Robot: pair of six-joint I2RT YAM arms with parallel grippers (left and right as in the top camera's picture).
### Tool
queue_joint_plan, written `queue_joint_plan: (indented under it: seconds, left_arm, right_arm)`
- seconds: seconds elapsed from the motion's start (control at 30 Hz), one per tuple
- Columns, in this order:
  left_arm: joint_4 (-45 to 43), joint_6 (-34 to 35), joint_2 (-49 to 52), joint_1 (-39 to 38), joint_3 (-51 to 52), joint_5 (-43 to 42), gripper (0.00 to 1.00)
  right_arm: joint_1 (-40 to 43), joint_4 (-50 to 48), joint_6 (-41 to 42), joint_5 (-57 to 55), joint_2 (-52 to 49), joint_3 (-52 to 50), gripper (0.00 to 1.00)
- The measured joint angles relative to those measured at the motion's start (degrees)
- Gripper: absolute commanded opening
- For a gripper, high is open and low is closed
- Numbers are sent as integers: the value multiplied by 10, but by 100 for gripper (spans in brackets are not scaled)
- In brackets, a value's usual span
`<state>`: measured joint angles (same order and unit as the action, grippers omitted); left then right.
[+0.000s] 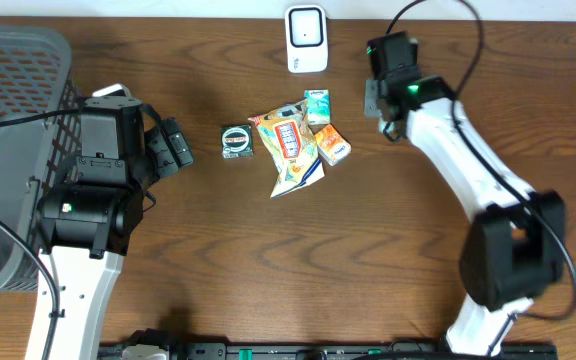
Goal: Scan the item barcode
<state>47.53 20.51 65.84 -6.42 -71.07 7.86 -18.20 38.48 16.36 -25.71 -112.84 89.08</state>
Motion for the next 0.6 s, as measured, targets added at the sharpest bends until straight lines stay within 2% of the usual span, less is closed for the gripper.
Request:
queue_joint_plan:
  seconds: [0.23, 0.33, 0.4, 0.43, 0.6]
  left_arm:
    - [0, 0, 0, 0, 0, 0, 97]
    - [0, 0, 0, 0, 0, 0, 98]
    - [0, 0, 0, 0, 0, 0, 98]
    - [0, 0, 0, 0, 0, 0, 98]
    - [0, 0, 0, 0, 0, 0, 97]
  right_arm:
    - [-1, 39, -30, -117, -88, 0, 10]
    - [-4, 48, -35, -121, -105, 0, 25]
    - [-10, 50, -34, -109, -105, 0, 41]
    - [-19, 50, -40, -95, -105, 0, 43]
    - [-57, 50, -40, -55, -105, 0, 41]
